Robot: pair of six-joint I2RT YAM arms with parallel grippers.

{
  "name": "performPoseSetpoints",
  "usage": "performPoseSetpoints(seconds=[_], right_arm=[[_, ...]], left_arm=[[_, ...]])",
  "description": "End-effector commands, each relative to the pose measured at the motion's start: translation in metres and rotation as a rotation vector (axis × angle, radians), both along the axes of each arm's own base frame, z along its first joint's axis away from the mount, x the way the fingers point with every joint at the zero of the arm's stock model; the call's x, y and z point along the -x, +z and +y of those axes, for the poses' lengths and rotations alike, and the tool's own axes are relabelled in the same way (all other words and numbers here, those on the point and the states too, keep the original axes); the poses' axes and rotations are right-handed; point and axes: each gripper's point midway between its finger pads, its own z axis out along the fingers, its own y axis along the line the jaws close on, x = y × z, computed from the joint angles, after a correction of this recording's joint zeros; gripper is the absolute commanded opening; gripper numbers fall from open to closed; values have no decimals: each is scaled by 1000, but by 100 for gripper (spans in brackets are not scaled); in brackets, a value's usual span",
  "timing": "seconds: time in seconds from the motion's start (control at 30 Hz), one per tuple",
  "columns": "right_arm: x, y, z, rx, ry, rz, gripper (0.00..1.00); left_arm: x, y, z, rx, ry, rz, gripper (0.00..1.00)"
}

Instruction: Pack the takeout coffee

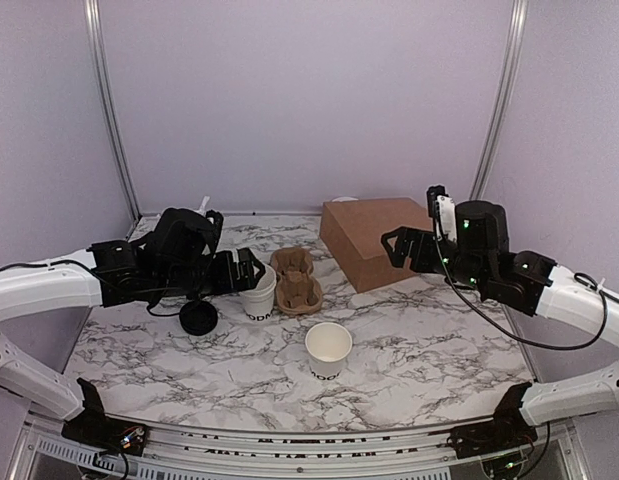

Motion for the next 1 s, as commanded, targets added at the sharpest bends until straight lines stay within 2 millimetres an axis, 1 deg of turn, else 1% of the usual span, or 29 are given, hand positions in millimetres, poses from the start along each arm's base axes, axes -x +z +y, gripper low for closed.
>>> performPoseSetpoints(seconds=[0.0,0.13,0.23,0.3,0.33,0.4,0.47,0.57,0.73,0.83,0.97], right_arm=[[-6,16,4,-8,34,-46,100],[-9,12,10,20,66,-51,99],[-11,9,17,21,89,-40,98],[-15,3,20,29,96,-25,98],[-16,2,22,32,103,-20,98],[-18,-2,26,43,113,-6,97],[-20,-5,29,49,119,3,97],[-22,-8,32,44,124,11,96],[-22,-12,35,24,124,31,95],[-21,-14,34,6,118,45,94],[-17,-12,31,-11,113,48,94]], left_arm=[[-8,-26,54,-61,146,65,99],[-15,-48,109,-166,303,113,99],[-19,-60,143,-225,387,123,93],[-20,-67,158,-255,407,128,88],[-22,-73,168,-269,432,138,86],[-24,-81,181,-293,451,156,81],[-26,-90,188,-318,461,176,73],[-33,-99,192,-357,454,196,60],[-44,-112,196,-414,452,217,44],[-49,-121,195,-423,447,236,40],[-56,-131,189,-412,426,250,36]])
